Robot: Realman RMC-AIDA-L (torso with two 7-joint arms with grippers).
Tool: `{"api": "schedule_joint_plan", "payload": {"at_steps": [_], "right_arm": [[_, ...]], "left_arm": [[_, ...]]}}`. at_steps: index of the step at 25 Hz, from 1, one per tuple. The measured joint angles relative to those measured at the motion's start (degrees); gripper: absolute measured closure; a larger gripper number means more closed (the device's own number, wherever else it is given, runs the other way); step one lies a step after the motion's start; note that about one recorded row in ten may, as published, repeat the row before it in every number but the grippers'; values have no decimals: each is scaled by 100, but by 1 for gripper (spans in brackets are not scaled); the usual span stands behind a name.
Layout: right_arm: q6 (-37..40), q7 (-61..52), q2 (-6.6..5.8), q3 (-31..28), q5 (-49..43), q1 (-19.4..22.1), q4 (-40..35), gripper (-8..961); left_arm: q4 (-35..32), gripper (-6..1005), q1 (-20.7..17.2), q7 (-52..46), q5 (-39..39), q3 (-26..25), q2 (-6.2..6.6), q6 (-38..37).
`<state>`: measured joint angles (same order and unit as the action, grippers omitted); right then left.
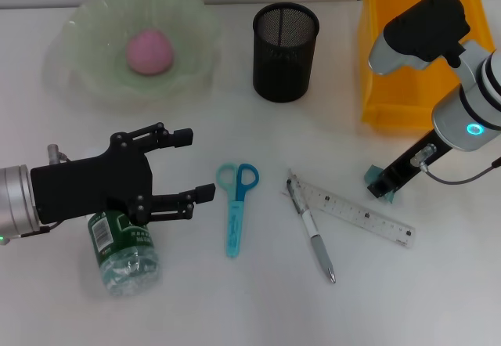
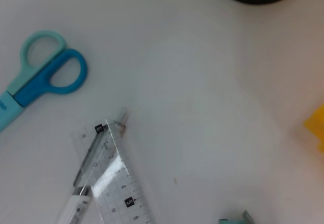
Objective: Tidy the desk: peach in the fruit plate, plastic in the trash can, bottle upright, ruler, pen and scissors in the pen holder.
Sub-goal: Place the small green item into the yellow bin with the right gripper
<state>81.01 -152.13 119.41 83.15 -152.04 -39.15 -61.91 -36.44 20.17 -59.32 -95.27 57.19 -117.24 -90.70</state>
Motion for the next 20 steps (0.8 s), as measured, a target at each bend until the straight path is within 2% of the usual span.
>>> {"api": "schedule_joint_plan", "payload": {"at_steps": [4, 9, 15, 20], "right_arm": [[54, -1, 2, -28, 7, 50, -160, 606], [383, -9, -7, -170, 183, 216, -872, 612], [818, -8, -8, -794, 192, 261, -1786, 613], [772, 129, -55, -1646, 153, 153, -2001, 614]], "left_arm": [[-2, 147, -5, -7, 1, 5, 0, 0], [-7, 147, -20, -9, 1, 1, 0, 0], [-17, 148, -27, -9, 0, 3, 0, 0], [7, 149, -15, -6, 0, 0, 0, 0]]}}
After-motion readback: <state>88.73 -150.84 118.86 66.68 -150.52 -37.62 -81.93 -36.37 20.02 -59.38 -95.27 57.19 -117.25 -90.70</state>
